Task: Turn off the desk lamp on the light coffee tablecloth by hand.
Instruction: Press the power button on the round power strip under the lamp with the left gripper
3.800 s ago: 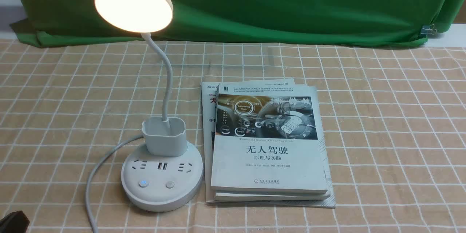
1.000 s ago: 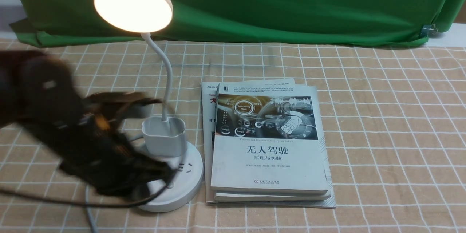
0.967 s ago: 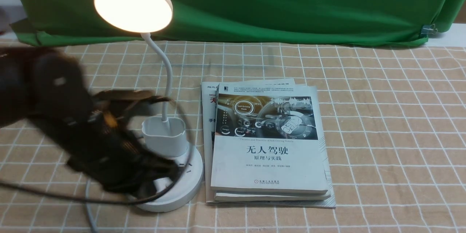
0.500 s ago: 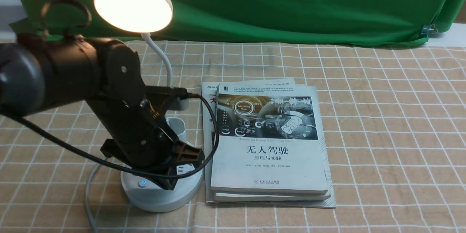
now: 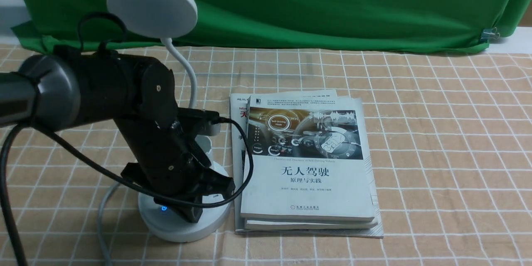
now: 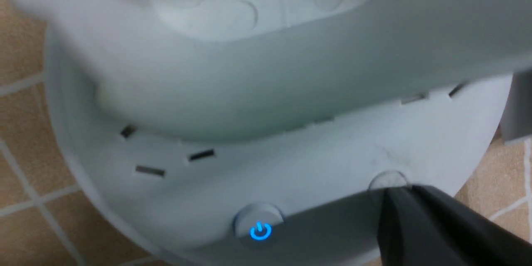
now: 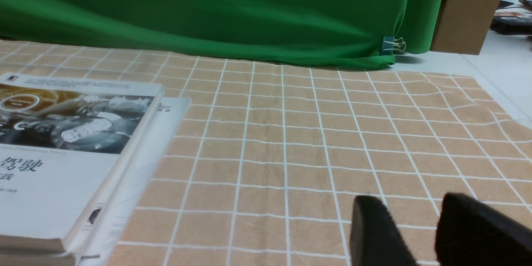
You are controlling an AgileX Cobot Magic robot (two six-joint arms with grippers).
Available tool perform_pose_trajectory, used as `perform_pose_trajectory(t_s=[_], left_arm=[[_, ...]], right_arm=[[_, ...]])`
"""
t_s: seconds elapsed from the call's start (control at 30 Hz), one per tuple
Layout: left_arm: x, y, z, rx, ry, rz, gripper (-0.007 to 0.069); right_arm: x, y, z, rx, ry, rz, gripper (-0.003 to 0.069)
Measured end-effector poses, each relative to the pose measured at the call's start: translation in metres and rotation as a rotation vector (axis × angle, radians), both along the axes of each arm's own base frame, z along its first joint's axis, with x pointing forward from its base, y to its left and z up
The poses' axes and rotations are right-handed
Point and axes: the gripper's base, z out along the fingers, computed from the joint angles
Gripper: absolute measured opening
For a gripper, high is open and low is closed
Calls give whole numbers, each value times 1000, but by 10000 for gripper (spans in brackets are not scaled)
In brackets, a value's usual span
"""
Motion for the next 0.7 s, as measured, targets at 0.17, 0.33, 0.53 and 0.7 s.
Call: perform_pose_trajectory(t_s=[0.17, 0.33, 0.53, 0.7], left_arm=[[-7, 4, 23, -21, -72, -3, -8], [-9, 5, 35, -34, -117, -4, -8], [-4, 4, 23, -11, -102, -9, -5], [2, 2, 4, 7, -63, -9, -5]], right_arm=[[0, 0, 0, 0, 0, 0, 242], [0, 0, 0, 0, 0, 0, 242], [0, 0, 0, 0, 0, 0, 242], [0, 0, 0, 0, 0, 0, 242]])
